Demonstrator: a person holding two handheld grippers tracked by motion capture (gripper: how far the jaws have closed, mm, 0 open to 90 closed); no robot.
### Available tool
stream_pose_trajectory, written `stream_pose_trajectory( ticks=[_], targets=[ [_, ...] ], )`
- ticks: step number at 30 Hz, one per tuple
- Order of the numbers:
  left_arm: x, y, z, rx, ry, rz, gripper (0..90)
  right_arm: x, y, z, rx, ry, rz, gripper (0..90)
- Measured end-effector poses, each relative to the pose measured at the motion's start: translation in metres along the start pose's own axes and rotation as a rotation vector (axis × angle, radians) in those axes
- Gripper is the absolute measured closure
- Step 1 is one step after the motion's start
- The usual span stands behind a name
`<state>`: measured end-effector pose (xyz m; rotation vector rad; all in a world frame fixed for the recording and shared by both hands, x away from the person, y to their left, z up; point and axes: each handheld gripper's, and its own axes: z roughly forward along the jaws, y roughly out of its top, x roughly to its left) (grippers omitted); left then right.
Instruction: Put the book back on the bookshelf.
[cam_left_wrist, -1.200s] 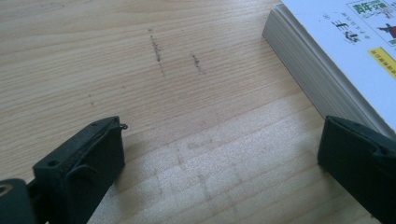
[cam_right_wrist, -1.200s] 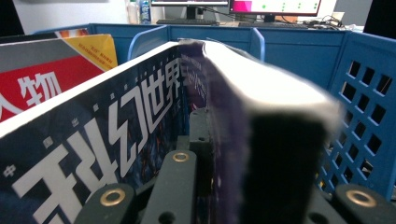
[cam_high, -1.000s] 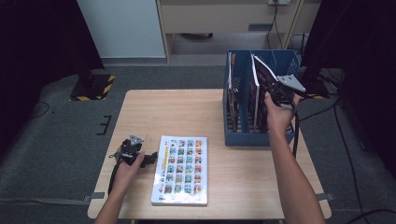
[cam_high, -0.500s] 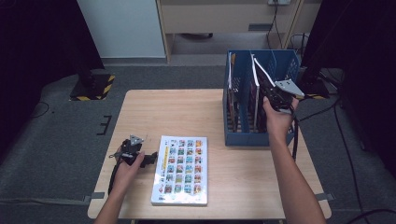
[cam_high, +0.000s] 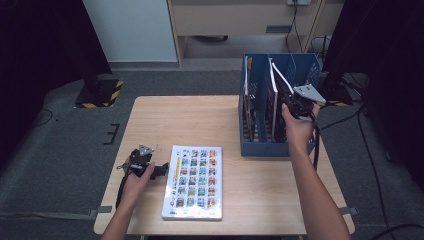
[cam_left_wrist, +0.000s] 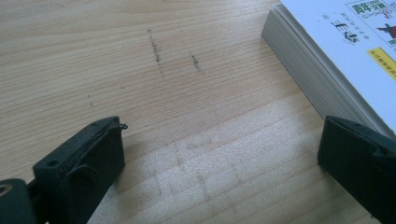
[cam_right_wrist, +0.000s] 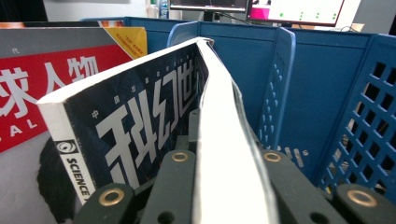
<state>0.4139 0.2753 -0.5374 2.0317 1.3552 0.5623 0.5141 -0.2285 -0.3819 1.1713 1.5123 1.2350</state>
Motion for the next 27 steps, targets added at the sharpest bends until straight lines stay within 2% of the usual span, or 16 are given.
stream_pose_trajectory(
  ticks=[4,13,20,27],
  targets=[
    [0.000,0.000,0.000,0.000,0.000,0.000,0.0,-0.001,0.001,-0.001,-0.002,-0.022,-0.001,83.6],
    [0.000,0.000,0.000,0.001,0.000,0.001,0.0,-0.009,0.011,-0.002,-0.029,-0.048,0.033,83.8],
    [0.000,0.000,0.000,0.002,-0.002,0.005,0.0,-0.013,0.019,0.002,-0.036,-0.076,0.031,83.8],
    [0.000,0.000,0.000,0.002,-0.002,0.005,0.0,-0.014,0.019,0.010,-0.029,-0.094,0.038,83.8]
  ],
)
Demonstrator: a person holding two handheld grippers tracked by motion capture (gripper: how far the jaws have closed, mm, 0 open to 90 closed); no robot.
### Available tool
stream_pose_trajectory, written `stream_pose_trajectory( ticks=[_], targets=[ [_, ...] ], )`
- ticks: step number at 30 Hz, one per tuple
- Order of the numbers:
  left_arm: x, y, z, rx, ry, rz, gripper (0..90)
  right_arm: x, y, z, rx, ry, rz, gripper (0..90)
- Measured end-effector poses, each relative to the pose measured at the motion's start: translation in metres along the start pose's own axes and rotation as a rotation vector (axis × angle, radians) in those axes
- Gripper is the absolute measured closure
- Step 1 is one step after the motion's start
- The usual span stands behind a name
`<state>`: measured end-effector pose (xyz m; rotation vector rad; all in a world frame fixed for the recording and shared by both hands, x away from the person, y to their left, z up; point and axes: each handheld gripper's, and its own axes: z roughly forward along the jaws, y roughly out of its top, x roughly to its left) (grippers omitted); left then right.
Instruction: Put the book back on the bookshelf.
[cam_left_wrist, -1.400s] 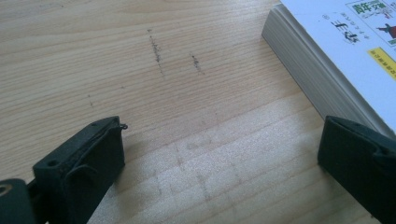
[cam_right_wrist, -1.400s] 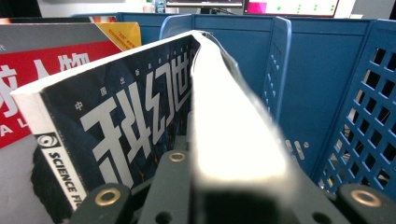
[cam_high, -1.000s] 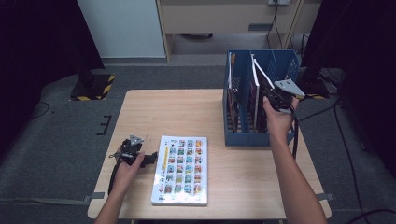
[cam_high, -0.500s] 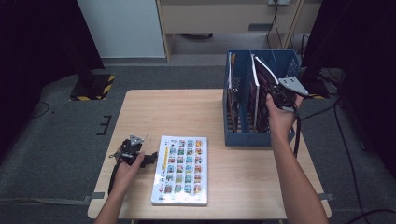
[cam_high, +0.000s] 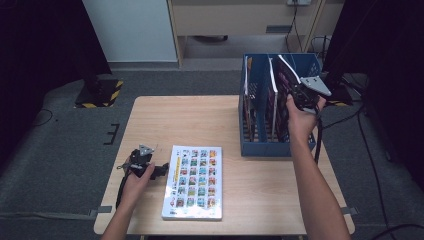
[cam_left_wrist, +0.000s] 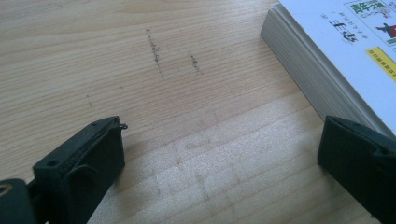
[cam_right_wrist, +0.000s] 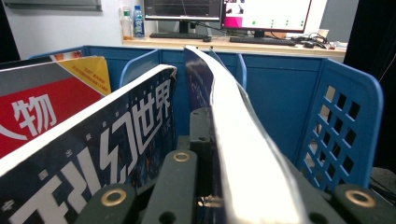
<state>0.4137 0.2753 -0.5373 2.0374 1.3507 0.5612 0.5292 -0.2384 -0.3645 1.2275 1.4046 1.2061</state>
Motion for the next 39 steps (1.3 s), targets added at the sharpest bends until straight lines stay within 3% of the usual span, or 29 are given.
stream_pose_trajectory(
  ticks=[17,20,30,39],
  targets=[
    [0.000,0.000,0.000,0.000,-0.002,0.002,0.0,0.002,-0.014,0.011,0.014,-0.013,-0.004,83.5],
    [0.000,0.000,0.000,0.000,-0.003,0.002,0.0,0.002,-0.017,0.009,0.009,0.001,0.010,83.0],
    [0.000,0.000,0.000,0.001,-0.003,0.004,0.0,0.009,-0.020,0.004,0.021,0.054,-0.009,77.6],
    [0.000,0.001,0.000,0.001,-0.004,0.004,0.0,0.009,-0.014,0.004,0.028,0.036,-0.043,83.7]
  ],
)
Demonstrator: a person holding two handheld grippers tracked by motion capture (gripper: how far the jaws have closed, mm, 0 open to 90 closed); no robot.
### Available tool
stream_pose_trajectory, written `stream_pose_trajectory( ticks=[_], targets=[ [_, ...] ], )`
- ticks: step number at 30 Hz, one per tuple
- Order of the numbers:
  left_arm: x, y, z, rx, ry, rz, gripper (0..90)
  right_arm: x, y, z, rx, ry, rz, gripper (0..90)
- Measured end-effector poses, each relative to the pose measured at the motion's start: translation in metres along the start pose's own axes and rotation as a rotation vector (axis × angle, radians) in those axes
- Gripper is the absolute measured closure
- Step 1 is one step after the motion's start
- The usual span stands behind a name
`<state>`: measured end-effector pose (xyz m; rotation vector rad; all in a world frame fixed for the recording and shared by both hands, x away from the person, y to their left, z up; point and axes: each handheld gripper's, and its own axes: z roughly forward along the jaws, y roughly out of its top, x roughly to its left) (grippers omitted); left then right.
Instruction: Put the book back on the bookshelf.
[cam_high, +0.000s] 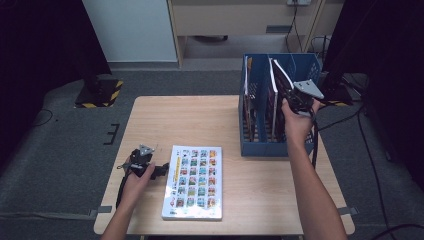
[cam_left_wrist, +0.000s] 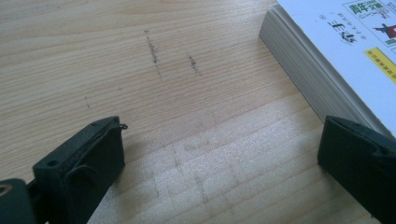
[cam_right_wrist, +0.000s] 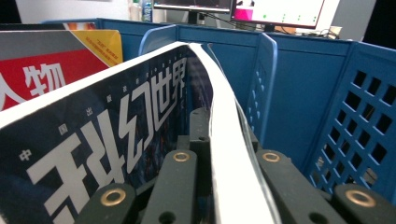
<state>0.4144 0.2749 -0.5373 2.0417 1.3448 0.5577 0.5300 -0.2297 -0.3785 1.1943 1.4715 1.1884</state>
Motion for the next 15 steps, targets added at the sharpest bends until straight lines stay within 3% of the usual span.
stream_pose_trajectory(
  ticks=[15],
  targets=[
    [0.000,0.000,0.000,0.000,-0.001,0.001,0.0,-0.002,0.010,0.003,-0.038,-0.046,-0.019,83.8]
  ],
)
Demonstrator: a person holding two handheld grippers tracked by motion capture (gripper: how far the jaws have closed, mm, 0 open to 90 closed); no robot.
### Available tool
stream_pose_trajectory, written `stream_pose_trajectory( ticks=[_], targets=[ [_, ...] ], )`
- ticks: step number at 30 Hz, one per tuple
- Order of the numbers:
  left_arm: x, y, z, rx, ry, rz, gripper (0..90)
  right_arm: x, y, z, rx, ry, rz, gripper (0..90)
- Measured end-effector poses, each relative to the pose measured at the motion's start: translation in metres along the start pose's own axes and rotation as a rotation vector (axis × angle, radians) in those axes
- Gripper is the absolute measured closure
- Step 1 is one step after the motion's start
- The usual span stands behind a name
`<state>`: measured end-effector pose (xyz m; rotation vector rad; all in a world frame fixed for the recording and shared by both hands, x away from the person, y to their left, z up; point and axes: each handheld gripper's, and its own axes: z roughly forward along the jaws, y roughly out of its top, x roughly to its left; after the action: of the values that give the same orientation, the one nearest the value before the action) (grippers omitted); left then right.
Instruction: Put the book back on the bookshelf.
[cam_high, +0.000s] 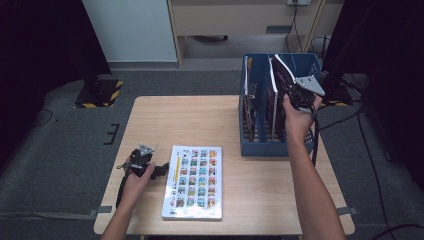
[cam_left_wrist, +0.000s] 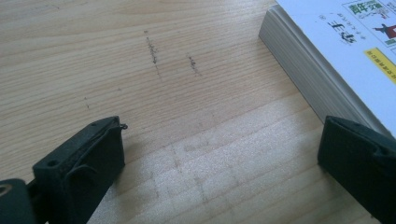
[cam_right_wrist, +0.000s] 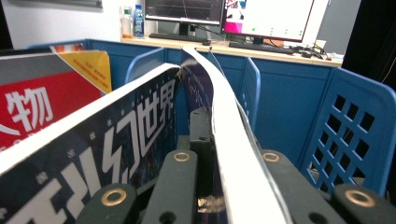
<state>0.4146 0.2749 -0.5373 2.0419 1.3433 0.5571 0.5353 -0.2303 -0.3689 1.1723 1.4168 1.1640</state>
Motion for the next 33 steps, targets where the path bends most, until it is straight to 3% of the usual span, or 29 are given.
stream_pose_trajectory(
  ticks=[8,18,33],
  targets=[
    [0.000,0.000,0.000,0.000,-0.001,0.000,0.0,0.000,-0.010,0.005,0.021,-0.004,0.009,83.8],
    [0.000,0.000,0.000,0.000,0.000,0.000,0.0,0.003,-0.012,0.005,0.010,0.013,0.012,83.2],
    [0.000,0.000,0.000,0.000,0.000,0.000,0.0,0.015,-0.012,0.003,0.021,0.059,0.015,72.4]
  ],
)
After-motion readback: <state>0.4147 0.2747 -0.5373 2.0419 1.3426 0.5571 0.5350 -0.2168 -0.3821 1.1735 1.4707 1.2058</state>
